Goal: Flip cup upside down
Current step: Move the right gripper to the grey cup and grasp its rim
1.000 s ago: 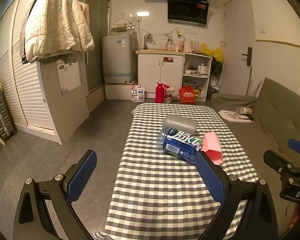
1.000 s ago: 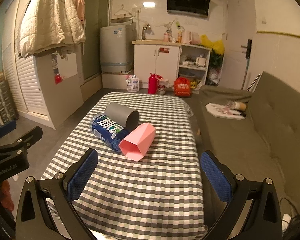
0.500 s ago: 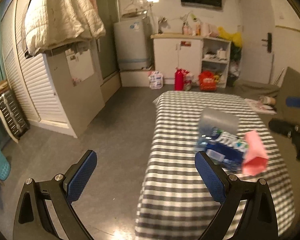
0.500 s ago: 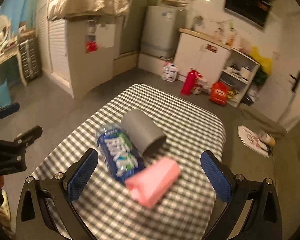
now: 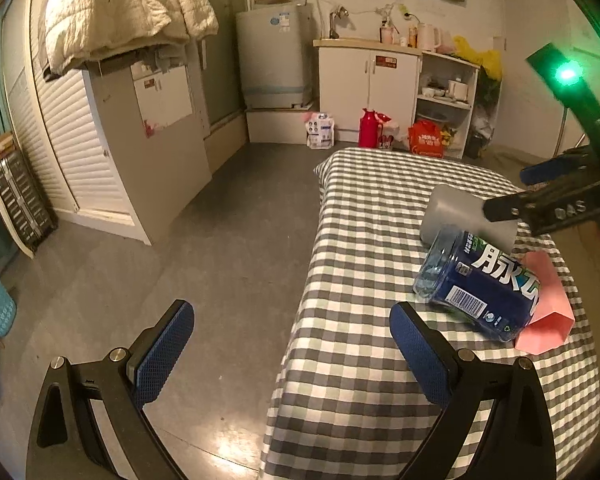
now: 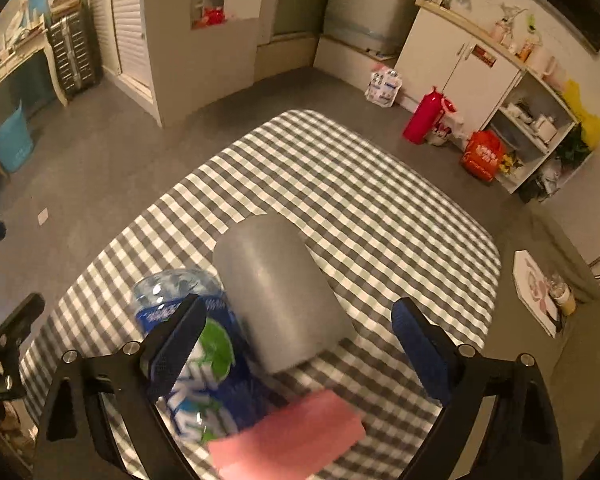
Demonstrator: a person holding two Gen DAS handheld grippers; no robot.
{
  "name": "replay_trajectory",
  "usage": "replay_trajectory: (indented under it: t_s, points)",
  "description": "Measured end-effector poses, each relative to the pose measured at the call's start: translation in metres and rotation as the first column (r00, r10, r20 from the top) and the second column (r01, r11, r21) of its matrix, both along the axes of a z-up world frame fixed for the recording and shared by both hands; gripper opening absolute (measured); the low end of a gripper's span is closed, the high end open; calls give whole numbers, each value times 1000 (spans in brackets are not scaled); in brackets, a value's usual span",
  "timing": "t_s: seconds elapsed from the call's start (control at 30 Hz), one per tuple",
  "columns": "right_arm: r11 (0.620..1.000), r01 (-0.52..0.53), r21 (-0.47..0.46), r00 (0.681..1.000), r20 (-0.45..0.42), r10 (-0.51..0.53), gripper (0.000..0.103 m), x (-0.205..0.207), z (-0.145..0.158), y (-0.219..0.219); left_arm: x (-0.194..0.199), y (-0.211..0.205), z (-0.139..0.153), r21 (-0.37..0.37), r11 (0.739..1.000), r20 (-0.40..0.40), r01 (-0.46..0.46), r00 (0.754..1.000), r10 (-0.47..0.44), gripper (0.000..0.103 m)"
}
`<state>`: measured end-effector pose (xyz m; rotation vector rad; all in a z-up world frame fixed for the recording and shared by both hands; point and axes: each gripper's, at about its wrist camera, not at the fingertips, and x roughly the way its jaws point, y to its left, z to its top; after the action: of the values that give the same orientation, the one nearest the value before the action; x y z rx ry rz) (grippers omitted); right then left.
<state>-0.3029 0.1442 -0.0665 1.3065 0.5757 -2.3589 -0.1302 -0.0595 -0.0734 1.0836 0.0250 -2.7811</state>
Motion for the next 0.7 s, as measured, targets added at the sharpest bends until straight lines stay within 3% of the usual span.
replay_trajectory:
  t_s: [0.17, 0.4, 0.47, 0.53, 0.7]
  points:
    - [999, 38, -35, 995, 91, -35, 92, -32, -24, 10, 0, 2, -6, -20, 1000, 11, -7, 1000, 7, 101]
    - [995, 51, -85, 985, 167, -36, 92, -43, -48, 15, -9, 4, -5, 5, 1000, 19, -22, 1000, 22, 101]
    - [997, 52, -60, 981, 190, -39, 92, -46, -57, 14, -10, 6, -5, 8, 1000, 18, -20, 1000, 20, 101]
    - [998, 68, -11, 978, 200, -64, 89, -47, -70, 11, -10, 7, -6, 2, 1000, 25, -17, 1000, 17, 101]
    - [992, 119, -49, 975, 196, -107, 82, -43, -73, 23, -10, 6, -10, -9, 1000, 35, -17, 999, 17, 101]
